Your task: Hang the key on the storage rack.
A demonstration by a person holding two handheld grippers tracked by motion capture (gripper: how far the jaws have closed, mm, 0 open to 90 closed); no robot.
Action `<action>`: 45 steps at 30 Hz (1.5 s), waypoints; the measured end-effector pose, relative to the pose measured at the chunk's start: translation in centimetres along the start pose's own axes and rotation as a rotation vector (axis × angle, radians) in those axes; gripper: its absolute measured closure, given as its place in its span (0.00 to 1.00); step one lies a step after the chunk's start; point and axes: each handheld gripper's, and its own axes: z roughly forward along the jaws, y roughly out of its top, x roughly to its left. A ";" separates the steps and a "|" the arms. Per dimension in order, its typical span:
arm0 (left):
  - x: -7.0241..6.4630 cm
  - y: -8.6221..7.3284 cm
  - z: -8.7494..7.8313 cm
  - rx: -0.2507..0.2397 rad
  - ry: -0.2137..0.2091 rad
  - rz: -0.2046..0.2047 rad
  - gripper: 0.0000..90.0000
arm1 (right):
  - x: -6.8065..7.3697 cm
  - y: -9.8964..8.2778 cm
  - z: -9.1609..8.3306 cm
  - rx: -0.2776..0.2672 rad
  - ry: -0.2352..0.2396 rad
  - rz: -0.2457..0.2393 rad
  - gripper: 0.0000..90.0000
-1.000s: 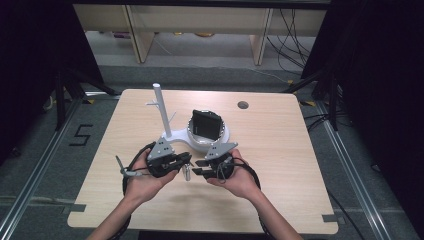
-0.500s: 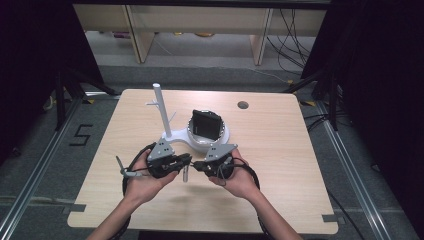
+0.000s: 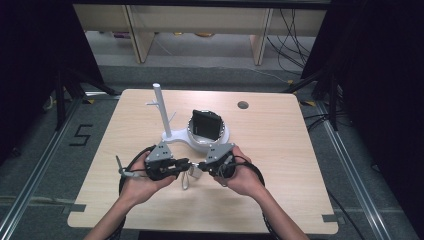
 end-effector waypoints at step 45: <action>3.1 -1.1 0.0 0.086 0.122 0.114 0.93 | -2.2 0.8 -5.3 -0.267 -0.101 0.108 0.74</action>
